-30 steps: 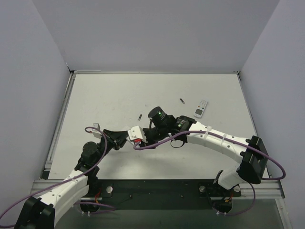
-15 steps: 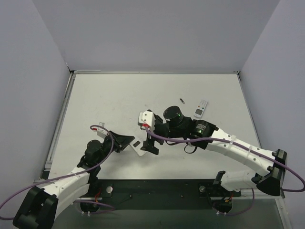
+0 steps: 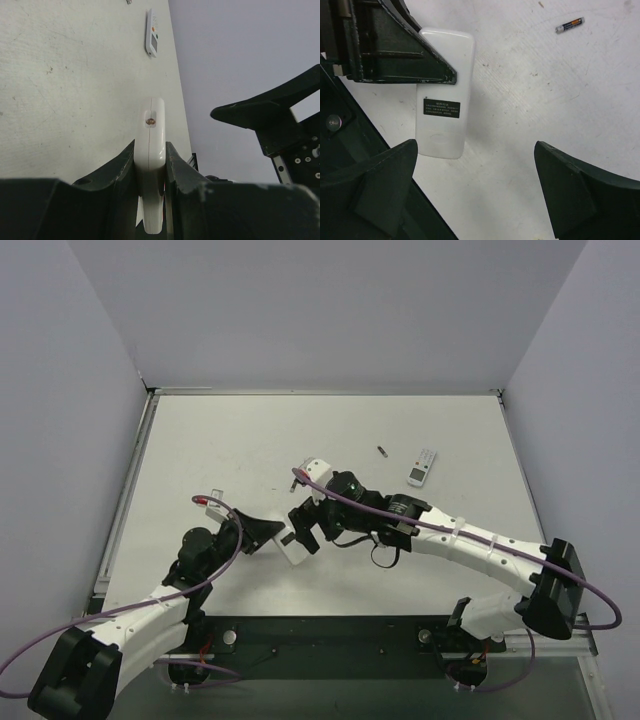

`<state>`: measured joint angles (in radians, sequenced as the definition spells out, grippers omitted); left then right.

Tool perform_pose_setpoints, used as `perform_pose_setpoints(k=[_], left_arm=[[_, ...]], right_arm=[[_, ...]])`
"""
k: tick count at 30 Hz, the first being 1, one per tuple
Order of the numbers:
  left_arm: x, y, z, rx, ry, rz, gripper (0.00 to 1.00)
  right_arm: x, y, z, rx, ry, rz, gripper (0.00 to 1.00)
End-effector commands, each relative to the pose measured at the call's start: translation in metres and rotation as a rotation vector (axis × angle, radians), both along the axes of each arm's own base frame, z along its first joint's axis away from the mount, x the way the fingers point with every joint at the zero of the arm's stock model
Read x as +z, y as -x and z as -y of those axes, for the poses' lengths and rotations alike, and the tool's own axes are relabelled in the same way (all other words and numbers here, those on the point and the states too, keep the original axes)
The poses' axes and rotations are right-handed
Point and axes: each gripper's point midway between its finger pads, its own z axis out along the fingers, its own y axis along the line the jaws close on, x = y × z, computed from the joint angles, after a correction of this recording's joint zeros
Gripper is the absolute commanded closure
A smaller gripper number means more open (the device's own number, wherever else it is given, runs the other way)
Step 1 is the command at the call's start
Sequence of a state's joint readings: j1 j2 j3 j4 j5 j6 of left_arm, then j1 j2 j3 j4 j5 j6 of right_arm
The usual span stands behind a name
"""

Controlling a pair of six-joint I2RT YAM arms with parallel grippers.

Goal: Load the batteries into the remote control
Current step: Place the remote control at the center of the board.

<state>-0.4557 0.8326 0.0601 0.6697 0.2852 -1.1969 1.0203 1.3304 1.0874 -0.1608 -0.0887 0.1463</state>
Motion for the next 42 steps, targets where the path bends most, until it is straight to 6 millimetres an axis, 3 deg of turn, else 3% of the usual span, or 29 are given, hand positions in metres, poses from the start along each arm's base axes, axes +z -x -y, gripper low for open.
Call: perform_pose_setpoints(k=[1, 8, 17, 21, 24, 27, 31, 32, 36, 39, 42], left_arm=[[0.033, -0.007, 0.004, -0.013, 0.029, 0.098, 1.0], [0.032, -0.007, 0.002, 0.002, 0.024, 0.087, 1.0], [0.031, -0.007, -0.002, 0.024, 0.022, 0.079, 1.0], [0.033, -0.007, -0.002, 0.023, 0.032, 0.082, 1.0], [0.036, -0.007, -0.002, 0.023, 0.038, 0.084, 1.0], [0.036, -0.007, -0.002, 0.023, 0.038, 0.082, 1.0], [0.035, -0.007, -0.002, 0.026, 0.031, 0.075, 1.0], [0.034, -0.007, -0.003, 0.028, 0.02, 0.076, 0.98], [0.032, -0.009, -0.008, 0.05, -0.038, 0.073, 0.63], [0.036, -0.013, -0.018, 0.089, -0.107, 0.087, 0.43], [0.041, -0.017, -0.032, 0.144, -0.212, 0.106, 0.29]], right_arm=[[-0.014, 0.001, -0.017, -0.078, 0.013, -0.054, 0.05], [-0.031, 0.006, -0.046, -0.056, 0.034, -0.08, 0.12], [-0.05, 0.006, -0.059, -0.047, 0.074, -0.096, 0.25], [-0.055, 0.003, -0.057, -0.059, 0.096, -0.081, 0.42], [-0.057, 0.006, -0.058, -0.043, 0.108, -0.082, 0.49], [-0.054, 0.007, -0.057, -0.032, 0.112, -0.067, 0.69], [-0.051, 0.006, -0.051, -0.038, 0.126, -0.048, 0.84], [-0.053, 0.005, -0.047, -0.041, 0.133, -0.045, 0.87], [-0.05, 0.0, -0.035, -0.064, 0.14, -0.03, 1.0], [-0.046, -0.007, -0.02, -0.097, 0.145, -0.028, 1.0], [-0.052, -0.016, 0.004, -0.146, 0.18, -0.046, 1.0]])
